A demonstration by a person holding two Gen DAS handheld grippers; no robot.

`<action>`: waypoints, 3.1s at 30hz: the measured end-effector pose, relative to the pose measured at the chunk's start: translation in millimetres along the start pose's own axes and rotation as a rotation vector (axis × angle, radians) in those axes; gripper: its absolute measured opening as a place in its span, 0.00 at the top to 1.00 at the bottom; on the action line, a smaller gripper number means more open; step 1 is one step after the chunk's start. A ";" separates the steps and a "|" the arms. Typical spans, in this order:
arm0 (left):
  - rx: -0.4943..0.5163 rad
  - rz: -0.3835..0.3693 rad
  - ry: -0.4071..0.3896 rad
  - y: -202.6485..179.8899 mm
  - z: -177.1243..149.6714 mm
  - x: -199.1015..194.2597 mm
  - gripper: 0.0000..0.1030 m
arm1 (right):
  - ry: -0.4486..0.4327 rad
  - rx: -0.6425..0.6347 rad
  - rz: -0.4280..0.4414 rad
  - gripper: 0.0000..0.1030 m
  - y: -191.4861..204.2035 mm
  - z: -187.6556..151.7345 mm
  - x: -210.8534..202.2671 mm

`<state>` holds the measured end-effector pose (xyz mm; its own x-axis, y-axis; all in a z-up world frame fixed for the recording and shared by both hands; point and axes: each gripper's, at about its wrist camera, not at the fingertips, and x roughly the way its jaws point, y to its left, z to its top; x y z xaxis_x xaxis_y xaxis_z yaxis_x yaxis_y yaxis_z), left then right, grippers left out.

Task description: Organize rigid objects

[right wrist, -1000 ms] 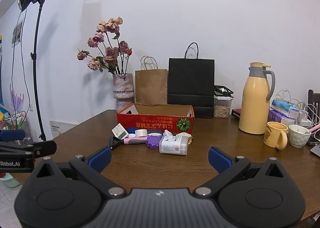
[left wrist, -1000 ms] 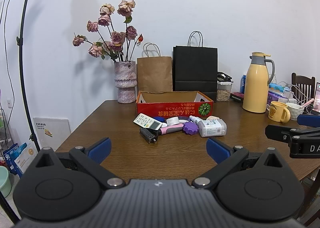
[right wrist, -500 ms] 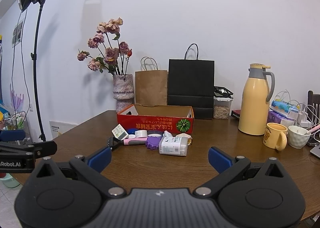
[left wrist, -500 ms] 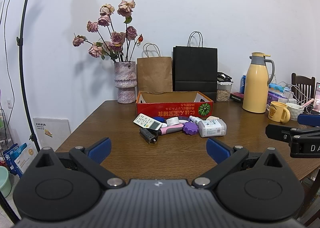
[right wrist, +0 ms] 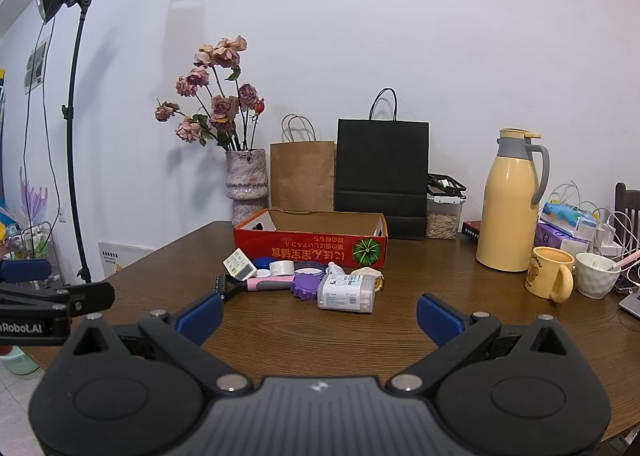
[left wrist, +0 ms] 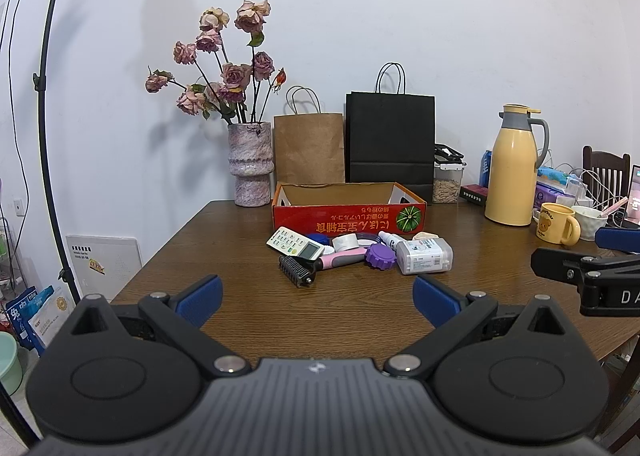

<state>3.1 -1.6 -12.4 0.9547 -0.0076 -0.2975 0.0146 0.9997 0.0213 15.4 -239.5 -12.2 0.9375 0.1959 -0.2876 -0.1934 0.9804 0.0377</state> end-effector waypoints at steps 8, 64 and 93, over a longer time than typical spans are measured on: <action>0.000 0.000 0.006 -1.5 -0.1 2.2 0.00 | 0.001 -0.002 -0.002 0.00 0.1 6.3 -1.0; -0.044 0.068 0.193 28.4 39.5 198.3 0.00 | 0.180 -0.010 -0.019 0.00 -13.9 29.7 205.6; -0.082 0.255 0.415 47.4 16.2 330.1 0.00 | 0.316 0.009 -0.119 0.00 -34.3 9.6 322.1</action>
<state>323.7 42.9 -94.1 0.7257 0.2314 -0.6479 -0.2433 0.9672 0.0729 326.8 -209.8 -96.9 0.8168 0.0653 -0.5733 -0.0839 0.9965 -0.0061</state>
